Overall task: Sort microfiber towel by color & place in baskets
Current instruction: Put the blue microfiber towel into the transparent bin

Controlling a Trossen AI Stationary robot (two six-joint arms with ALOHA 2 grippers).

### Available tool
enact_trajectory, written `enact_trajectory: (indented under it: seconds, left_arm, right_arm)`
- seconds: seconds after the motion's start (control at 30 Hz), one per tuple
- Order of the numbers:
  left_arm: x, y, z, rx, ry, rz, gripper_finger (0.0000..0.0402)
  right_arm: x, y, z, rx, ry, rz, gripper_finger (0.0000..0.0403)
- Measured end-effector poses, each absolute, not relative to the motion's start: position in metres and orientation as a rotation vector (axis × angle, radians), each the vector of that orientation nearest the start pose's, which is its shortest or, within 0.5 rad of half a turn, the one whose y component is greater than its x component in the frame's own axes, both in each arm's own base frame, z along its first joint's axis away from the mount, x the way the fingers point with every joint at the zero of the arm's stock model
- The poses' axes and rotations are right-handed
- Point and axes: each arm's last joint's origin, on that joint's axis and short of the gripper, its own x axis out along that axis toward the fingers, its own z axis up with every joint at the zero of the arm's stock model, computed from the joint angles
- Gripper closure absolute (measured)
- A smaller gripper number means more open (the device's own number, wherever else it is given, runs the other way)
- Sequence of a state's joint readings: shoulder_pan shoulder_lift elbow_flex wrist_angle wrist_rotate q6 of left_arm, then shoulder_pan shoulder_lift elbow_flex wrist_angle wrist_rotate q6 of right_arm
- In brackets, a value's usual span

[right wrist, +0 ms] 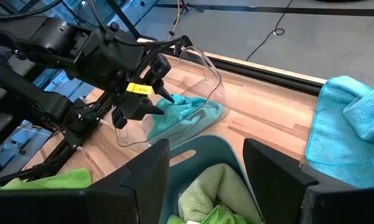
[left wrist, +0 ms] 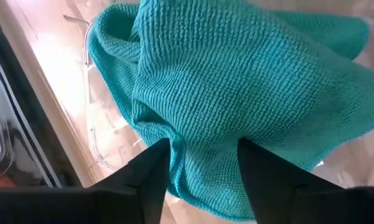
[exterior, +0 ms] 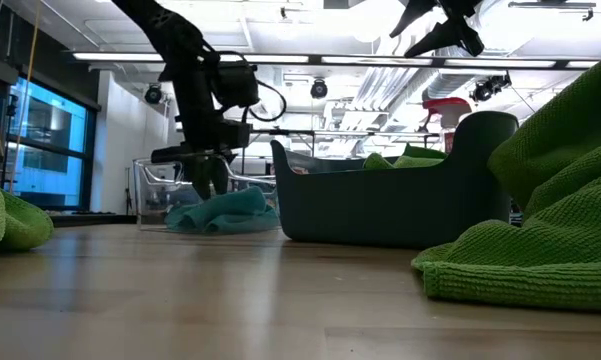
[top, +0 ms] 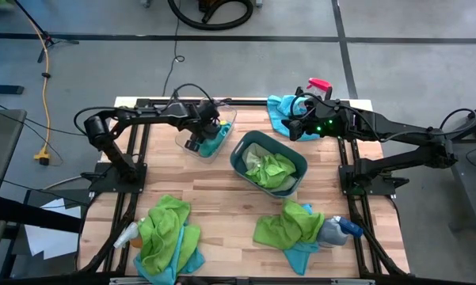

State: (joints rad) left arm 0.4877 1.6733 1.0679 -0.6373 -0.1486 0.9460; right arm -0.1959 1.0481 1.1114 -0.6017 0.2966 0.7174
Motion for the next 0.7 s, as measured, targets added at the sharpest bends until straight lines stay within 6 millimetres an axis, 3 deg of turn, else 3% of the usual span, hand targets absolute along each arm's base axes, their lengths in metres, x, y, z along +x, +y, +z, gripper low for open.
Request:
enact_trajectory:
  seconds: [0.2, 0.33, 0.5, 0.7]
  left_arm:
    - [0.278, 0.144, 0.186, 0.593, 1.391, -0.066, 0.0202]
    - [0.283, 0.146, 0.203, 0.593, 1.420, -0.005, 0.0199]
    - [0.286, 0.161, 0.250, 0.488, 1.364, 0.123, 0.0199]
    - [0.268, 0.171, 0.324, 0.304, 1.052, 0.258, 0.0199]
  right_arm:
    - [0.205, -0.049, 0.359, 0.658, 0.346, -0.653, 0.0199]
    - [0.205, -0.049, 0.359, 0.657, 0.346, -0.653, 0.0199]
    - [0.205, -0.049, 0.359, 0.658, 0.346, -0.653, 0.0199]
    - [0.205, -0.049, 0.359, 0.658, 0.346, -0.653, 0.0199]
